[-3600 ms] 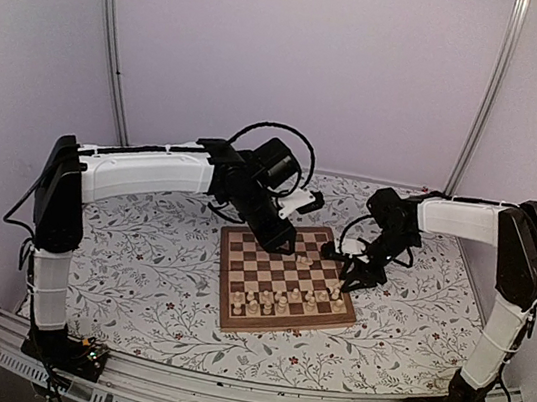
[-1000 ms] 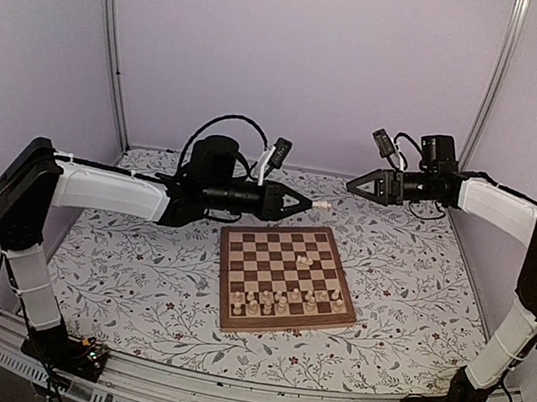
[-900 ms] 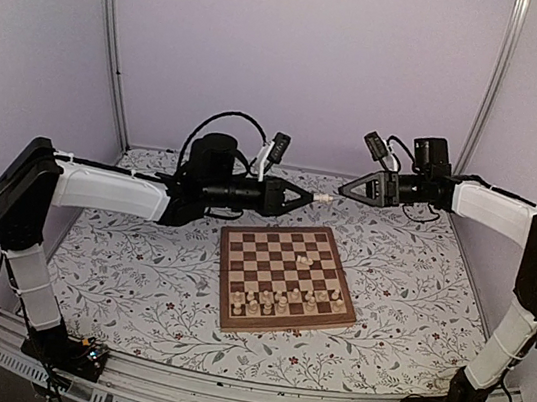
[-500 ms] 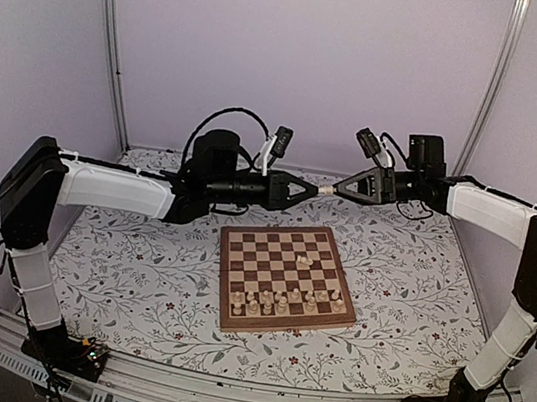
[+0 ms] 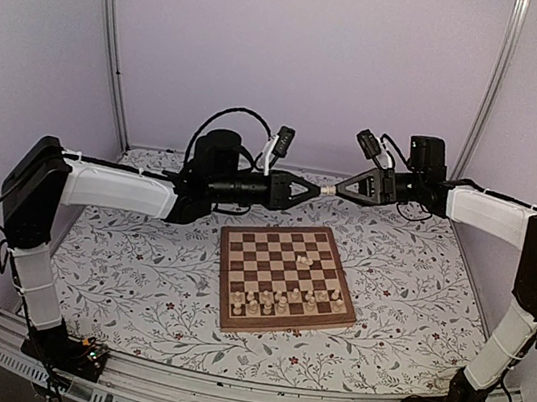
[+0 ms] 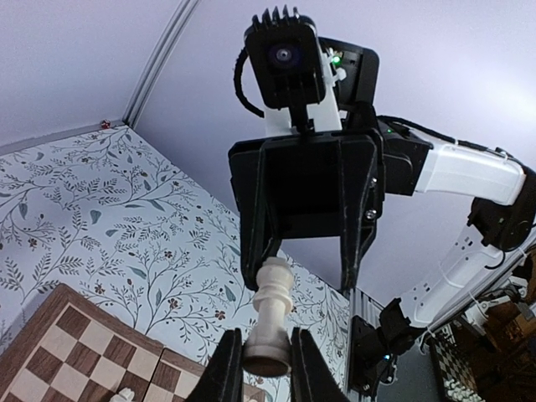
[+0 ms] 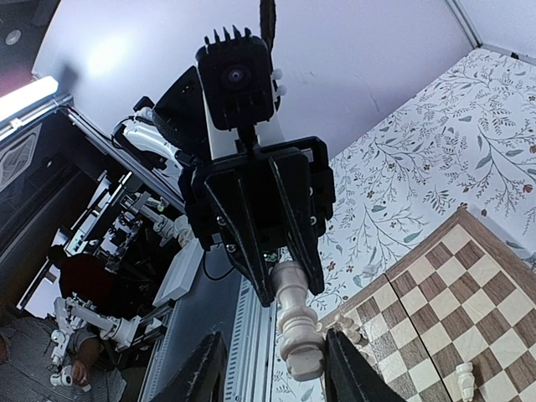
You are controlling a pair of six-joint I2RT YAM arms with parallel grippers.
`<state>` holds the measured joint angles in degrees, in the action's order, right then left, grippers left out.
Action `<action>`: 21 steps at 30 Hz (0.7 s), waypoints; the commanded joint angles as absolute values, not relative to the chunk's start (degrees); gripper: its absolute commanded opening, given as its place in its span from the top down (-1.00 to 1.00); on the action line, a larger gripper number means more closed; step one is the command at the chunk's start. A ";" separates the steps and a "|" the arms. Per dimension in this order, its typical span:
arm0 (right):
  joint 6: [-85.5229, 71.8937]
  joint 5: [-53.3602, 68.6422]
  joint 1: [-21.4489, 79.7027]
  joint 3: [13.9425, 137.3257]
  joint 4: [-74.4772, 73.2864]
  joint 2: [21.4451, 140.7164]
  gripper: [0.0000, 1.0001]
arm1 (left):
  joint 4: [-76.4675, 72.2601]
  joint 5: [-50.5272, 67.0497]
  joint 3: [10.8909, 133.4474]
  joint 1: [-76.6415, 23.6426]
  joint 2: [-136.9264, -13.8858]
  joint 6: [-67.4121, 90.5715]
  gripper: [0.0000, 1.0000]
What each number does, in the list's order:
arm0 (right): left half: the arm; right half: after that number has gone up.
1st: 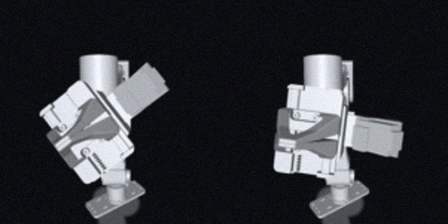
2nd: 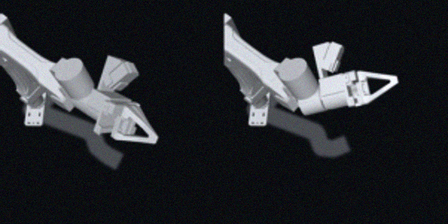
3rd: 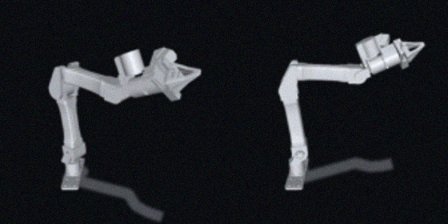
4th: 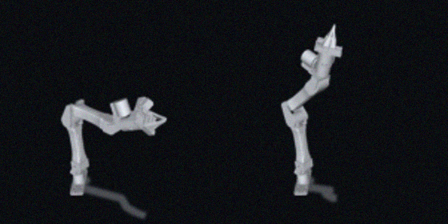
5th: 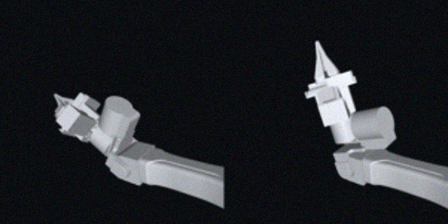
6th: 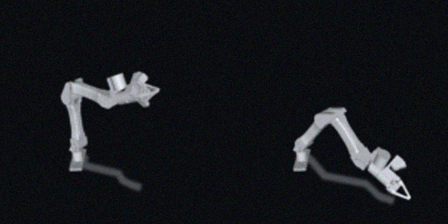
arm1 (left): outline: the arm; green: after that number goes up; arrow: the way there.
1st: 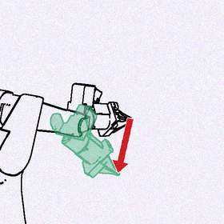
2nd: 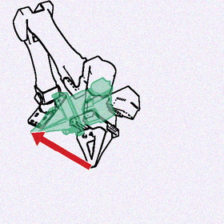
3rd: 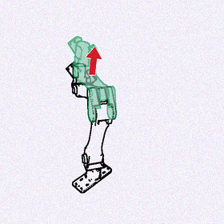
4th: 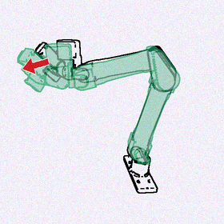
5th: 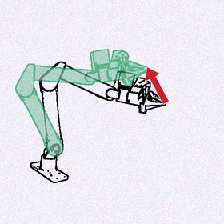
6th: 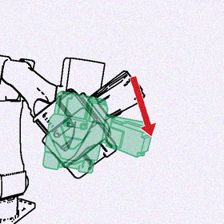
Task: Set up the chess pieces on the board
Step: Place the chess piece on the chessboard.
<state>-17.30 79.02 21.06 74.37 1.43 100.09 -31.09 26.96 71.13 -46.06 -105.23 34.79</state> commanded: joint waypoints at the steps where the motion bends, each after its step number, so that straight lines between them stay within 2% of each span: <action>1: -17.93 80.68 21.92 74.08 3.32 100.45 0.17 | -32.85 27.21 72.95 -45.71 -106.56 35.22 0.82; 15: -18.37 80.18 22.55 74.38 4.51 101.24 0.61 | -33.09 28.05 73.38 -45.79 -107.64 35.96 0.80; 18: -16.91 78.56 22.51 75.56 2.14 101.18 0.78 | -31.01 27.98 74.05 -45.83 -107.48 35.10 0.68; 21: -7.11 72.93 22.56 80.95 -10.85 101.12 0.87 | -25.24 26.15 74.83 -45.64 -105.31 30.55 0.41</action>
<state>-16.99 77.76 21.34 75.11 0.64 100.71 -30.92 28.38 72.66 -46.06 -106.08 35.16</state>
